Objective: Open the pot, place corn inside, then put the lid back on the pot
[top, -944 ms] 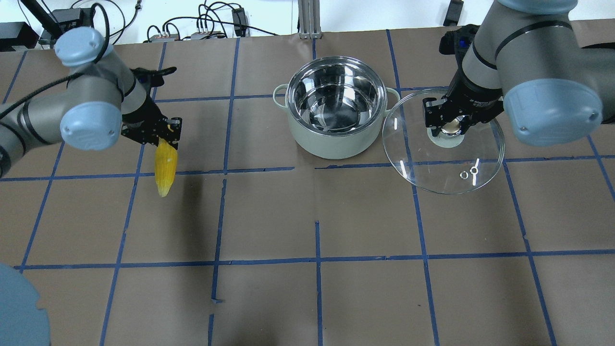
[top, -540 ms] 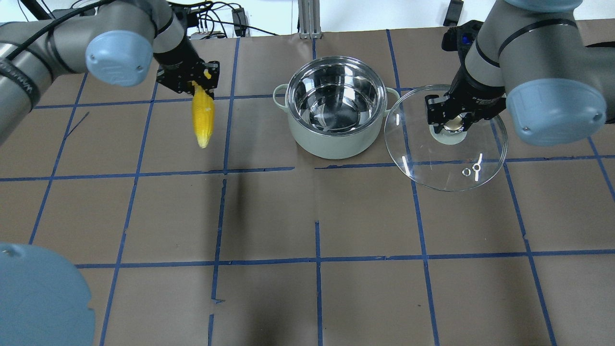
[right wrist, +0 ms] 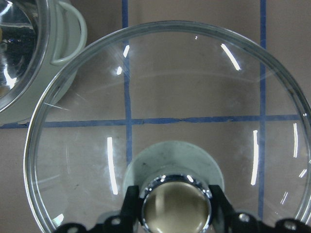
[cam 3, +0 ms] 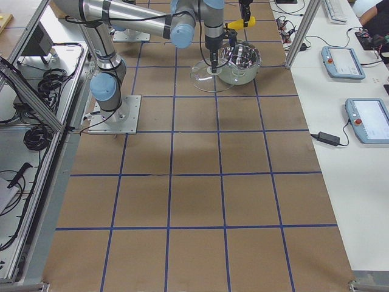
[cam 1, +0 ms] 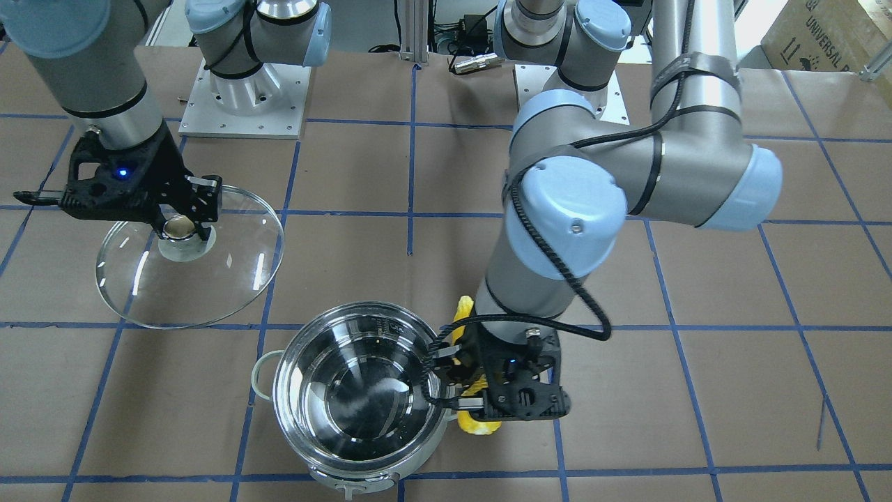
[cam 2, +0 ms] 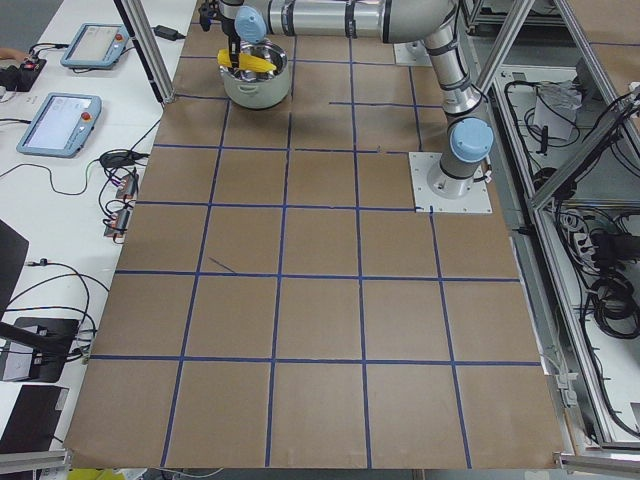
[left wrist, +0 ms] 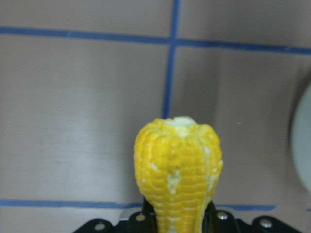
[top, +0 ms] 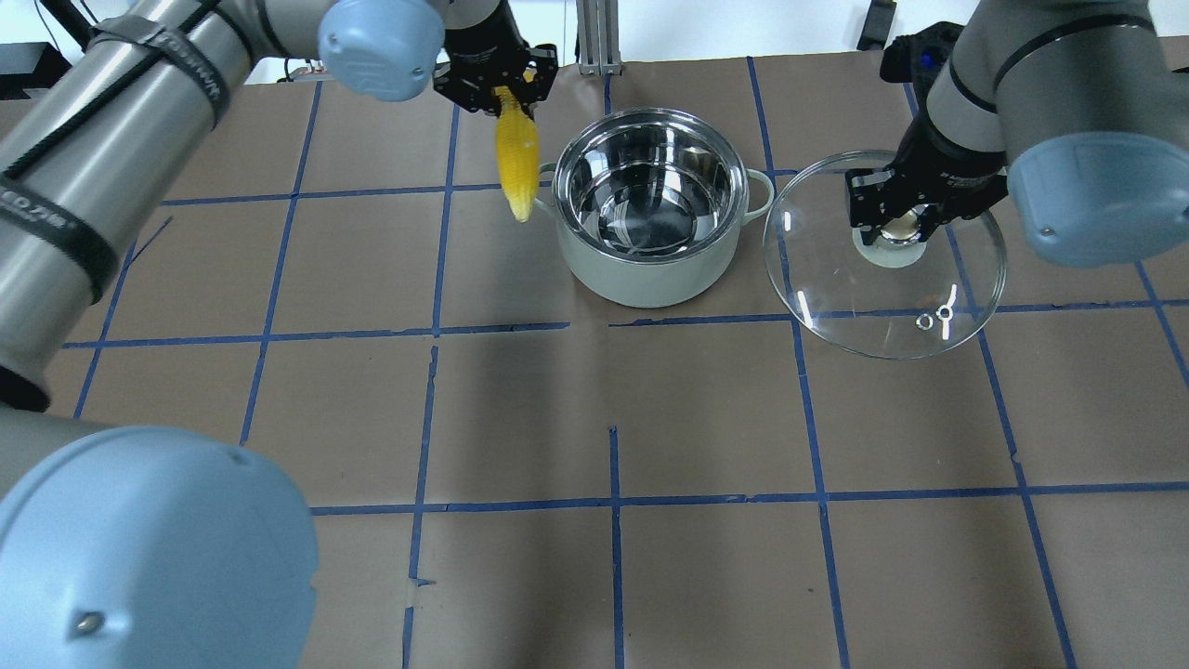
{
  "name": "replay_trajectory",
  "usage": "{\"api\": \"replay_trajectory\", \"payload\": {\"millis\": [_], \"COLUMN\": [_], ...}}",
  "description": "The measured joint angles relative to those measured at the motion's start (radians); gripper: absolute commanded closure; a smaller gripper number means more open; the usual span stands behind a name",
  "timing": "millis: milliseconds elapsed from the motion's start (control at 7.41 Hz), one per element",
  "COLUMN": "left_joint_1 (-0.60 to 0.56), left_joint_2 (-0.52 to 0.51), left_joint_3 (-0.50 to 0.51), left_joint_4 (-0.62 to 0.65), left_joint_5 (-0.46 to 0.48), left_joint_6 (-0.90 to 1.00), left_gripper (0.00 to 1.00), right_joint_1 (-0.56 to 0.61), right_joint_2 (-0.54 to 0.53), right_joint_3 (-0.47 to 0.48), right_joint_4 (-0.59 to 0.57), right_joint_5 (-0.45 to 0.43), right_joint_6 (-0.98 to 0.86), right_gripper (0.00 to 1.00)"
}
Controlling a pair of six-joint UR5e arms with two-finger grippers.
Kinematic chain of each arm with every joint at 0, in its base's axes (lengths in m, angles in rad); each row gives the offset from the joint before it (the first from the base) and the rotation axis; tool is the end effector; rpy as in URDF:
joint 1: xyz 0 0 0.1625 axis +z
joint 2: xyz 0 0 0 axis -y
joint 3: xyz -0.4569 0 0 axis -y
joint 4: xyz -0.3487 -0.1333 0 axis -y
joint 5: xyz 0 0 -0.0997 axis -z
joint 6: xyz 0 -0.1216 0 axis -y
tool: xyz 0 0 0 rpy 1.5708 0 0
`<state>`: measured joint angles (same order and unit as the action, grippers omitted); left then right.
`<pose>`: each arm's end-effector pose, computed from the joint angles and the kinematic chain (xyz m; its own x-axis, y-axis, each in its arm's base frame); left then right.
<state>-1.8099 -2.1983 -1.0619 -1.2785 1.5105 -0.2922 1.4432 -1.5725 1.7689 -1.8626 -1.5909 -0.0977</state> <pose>-0.3104 -0.6795 0.3888 -0.9935 -0.0396 0.1066 -0.0553 0.9874 -0.1484 0.0723 -0.4650 0.4398 -0.9991 0.0322 0.0292 0.0294 0.9952 -0.0929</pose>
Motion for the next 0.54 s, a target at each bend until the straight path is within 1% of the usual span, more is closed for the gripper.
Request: {"api": "replay_trajectory", "payload": {"millis": [135,270,405,540], "left_joint_1": [-0.036,-0.061,-0.078,-0.091], "left_joint_2": [-0.048,-0.08,-0.095,-0.11], "left_joint_3": [0.046,0.069,0.074,0.075], "left_joint_4": [0.0,-0.002,-0.004,-0.004], "left_joint_5": [0.014,0.03,0.038,0.041], "left_joint_6": [-0.02,-0.028,-0.031,-0.033], "left_gripper": [0.85,0.79,0.58,0.28], "right_joint_1": [-0.033,-0.059,-0.079,-0.091], "right_joint_2": [-0.006,-0.009,-0.01,-0.01], "right_joint_3": [0.0,0.0,0.001,0.001], "right_joint_4": [0.008,0.012,0.014,0.015], "right_joint_5": [-0.003,-0.011,-0.021,-0.028], "right_joint_6": [-0.009,-0.017,-0.024,-0.029], "right_gripper": [0.84,0.84,0.84,0.84]}}
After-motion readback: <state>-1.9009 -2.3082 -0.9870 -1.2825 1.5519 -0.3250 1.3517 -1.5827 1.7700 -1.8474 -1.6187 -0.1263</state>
